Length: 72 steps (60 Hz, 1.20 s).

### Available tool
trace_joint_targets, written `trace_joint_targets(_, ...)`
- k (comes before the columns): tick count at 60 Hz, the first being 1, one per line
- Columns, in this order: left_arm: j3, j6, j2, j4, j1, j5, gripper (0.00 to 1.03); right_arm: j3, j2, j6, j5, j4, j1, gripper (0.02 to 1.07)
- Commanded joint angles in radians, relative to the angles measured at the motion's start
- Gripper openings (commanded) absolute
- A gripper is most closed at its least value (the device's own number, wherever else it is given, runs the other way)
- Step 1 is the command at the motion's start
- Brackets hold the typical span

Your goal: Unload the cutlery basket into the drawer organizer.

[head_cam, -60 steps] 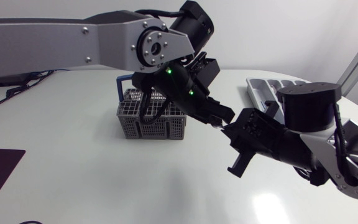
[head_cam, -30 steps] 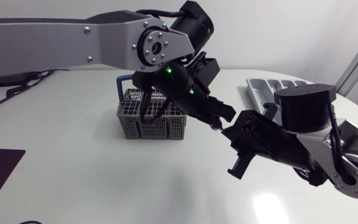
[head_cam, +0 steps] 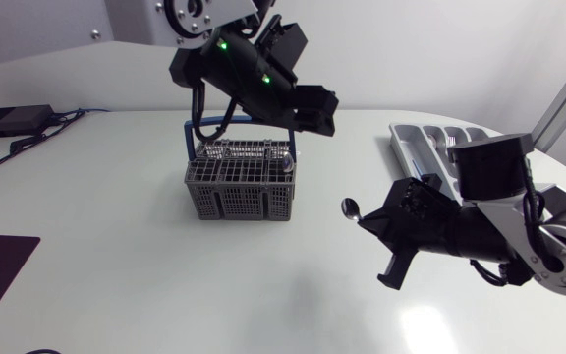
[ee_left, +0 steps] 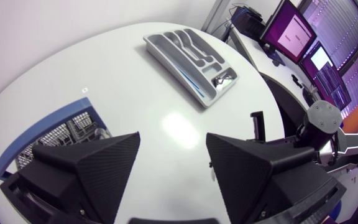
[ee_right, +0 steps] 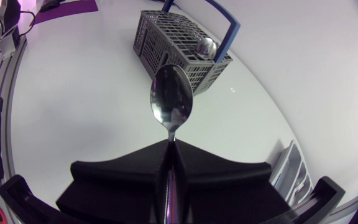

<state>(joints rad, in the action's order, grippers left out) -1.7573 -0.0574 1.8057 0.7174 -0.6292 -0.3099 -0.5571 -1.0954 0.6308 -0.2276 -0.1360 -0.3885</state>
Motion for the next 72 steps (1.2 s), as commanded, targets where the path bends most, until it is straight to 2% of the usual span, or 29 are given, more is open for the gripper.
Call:
trace_joint_targets(1, -0.03, 0.053, -0.006, 0.014, 0.037, -0.009, 0.8, -0.027, -0.032, 0.046, -0.055, -0.025, 0.071, 0.08)
trace_joint_targets(8, -0.014, 0.11, 0.003, 0.024, 0.079, -0.009, 0.8, -0.066, -0.078, 0.116, -0.148, -0.06, 0.189, 0.08)
trace_joint_targets(15, 0.021, 0.169, 0.007, 0.031, 0.112, -0.009, 0.8, -0.113, -0.141, 0.214, -0.202, -0.096, 0.292, 0.08)
trace_joint_targets(29, 0.084, 0.245, 0.029, 0.027, 0.163, -0.011, 0.8, -0.257, -0.31, 0.445, -0.309, -0.243, 0.488, 0.08)
trace_joint_targets(51, 0.159, 0.28, 0.03, -0.027, 0.174, -0.011, 0.8, -0.392, -0.506, 0.745, -0.314, -0.352, 0.685, 0.08)
trace_joint_targets(72, 0.19, 0.326, 0.053, -0.073, 0.177, -0.029, 0.8, -0.567, -0.712, 0.962, -0.239, -0.375, 0.844, 0.08)
